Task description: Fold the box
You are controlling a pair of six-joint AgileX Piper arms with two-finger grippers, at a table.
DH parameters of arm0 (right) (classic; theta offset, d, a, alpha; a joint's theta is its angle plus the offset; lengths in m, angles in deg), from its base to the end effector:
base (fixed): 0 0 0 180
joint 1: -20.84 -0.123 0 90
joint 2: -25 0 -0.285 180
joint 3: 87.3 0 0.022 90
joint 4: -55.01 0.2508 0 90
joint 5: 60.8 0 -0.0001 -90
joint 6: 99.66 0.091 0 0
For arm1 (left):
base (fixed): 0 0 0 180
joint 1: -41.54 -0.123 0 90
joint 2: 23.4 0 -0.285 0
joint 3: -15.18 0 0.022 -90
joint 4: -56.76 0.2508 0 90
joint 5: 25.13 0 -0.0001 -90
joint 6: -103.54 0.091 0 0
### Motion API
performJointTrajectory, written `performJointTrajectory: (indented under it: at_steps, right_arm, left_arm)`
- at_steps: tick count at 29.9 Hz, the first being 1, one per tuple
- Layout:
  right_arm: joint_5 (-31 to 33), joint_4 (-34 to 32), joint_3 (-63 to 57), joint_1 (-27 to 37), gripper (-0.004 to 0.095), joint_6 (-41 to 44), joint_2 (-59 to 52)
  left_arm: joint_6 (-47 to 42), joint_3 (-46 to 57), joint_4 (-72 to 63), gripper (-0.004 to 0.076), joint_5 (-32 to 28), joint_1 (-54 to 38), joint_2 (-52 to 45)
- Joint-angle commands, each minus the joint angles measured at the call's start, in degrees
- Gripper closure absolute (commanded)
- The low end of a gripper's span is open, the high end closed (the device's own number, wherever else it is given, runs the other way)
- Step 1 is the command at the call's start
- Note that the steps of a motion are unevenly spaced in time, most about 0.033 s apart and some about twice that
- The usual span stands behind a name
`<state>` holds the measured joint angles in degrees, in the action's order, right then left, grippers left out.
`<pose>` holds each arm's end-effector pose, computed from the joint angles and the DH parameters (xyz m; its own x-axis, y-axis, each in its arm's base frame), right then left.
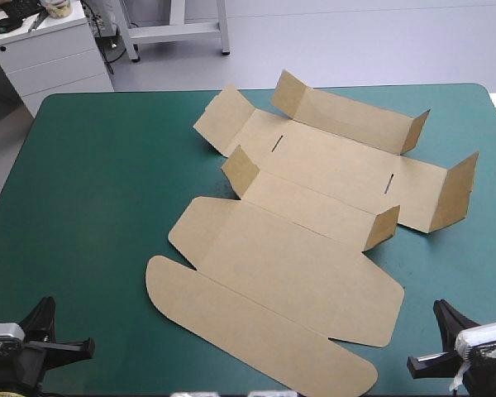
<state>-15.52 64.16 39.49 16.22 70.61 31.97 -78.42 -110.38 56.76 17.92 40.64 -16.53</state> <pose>0.0102 0.0111 0.2777 -0.2484 -0.0768 -0.9656 -0.2032 0.9788 -0.0256 0.0146 0.0002 0.2741 -0.2473 -0.0381 -0.9682 -0.0242 0.9992 -0.0331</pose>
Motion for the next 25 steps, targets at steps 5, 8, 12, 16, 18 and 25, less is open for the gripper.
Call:
performJointTrajectory:
  at_steps: [5, 8, 12, 16, 18, 25]
  right_arm:
    - [-4.3, 0.3, 1.9, -0.2, 0.0911, -0.4, 0.4]
    - [-4.3, 0.4, 1.9, -0.2, 0.0844, -0.4, 0.4]
    - [-4.3, 0.4, 1.9, -0.2, 0.0631, -0.4, 0.4]
    - [-4.3, 0.4, 1.9, -0.2, 0.0353, -0.3, 0.4]
    - [-4.3, 0.3, 1.9, -0.2, 0.0229, -0.2, 0.4]
    - [-4.3, 0.1, 1.9, -0.2, 0.0173, 0.1, 0.4]
  left_arm:
    - [-0.1, -1.8, 0.0, 0.0734, -4.4, 0.3, -0.8]
    - [-0.1, -1.8, 0.0, 0.0734, -4.4, 0.3, -0.8]
    - [-0.1, -1.8, 0.0, 0.0734, -4.4, 0.3, -0.8]
    - [-0.1, -1.8, 0.0, 0.0734, -4.4, 0.3, -0.8]
    - [-0.1, -1.8, 0.0, 0.0734, -4.4, 0.3, -0.8]
    - [-0.1, -1.8, 0.0, 0.0734, -4.4, 0.3, -0.8]
